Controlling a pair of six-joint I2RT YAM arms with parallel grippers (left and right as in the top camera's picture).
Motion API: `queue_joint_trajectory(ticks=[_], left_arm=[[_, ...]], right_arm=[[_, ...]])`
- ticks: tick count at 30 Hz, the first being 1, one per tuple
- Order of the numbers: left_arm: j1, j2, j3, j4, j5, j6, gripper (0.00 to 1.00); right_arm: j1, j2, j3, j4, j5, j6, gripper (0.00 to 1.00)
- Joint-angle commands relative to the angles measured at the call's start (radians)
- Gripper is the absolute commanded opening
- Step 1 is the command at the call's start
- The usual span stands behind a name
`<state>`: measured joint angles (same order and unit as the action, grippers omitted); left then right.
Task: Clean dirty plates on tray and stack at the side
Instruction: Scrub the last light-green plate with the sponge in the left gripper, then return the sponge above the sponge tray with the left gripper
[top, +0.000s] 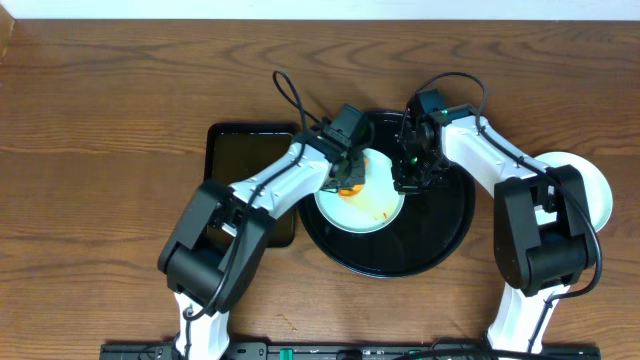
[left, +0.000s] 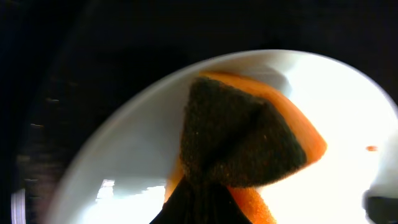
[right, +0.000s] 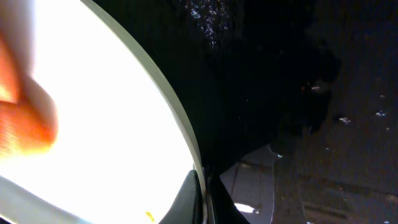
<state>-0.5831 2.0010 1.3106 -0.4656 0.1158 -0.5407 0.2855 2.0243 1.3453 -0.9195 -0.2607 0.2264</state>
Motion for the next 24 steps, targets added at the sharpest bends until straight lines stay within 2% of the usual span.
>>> queue_joint_trajectory(ticks=[1,4,13,20,23,24], left_arm=[[0.041,0.007,-0.016,-0.081,-0.072,0.166,0.08],[0.043,-0.073,-0.008,-0.178,-0.072,0.245,0.07],[0.094,-0.353,-0.008,-0.311,-0.077,0.225,0.07],[0.259,-0.366,-0.051,-0.379,-0.077,0.226,0.08],[0.308,-0.365,-0.086,-0.381,-0.076,0.226,0.08],[0.317,-0.365,-0.095,-0.383,-0.076,0.226,0.08]], right_arm=[[0.01,-0.005,-0.006,-0.021,0.055,-0.019,0.01],[0.008,-0.005,-0.006,-0.018,0.055,-0.019,0.01],[0.007,-0.005,-0.006,-0.009,0.077,-0.018,0.01],[0.02,0.001,-0.017,0.033,0.034,-0.018,0.14],[0.034,0.019,-0.034,0.055,0.004,-0.018,0.13],[0.038,0.026,-0.039,0.058,0.001,-0.017,0.08]])
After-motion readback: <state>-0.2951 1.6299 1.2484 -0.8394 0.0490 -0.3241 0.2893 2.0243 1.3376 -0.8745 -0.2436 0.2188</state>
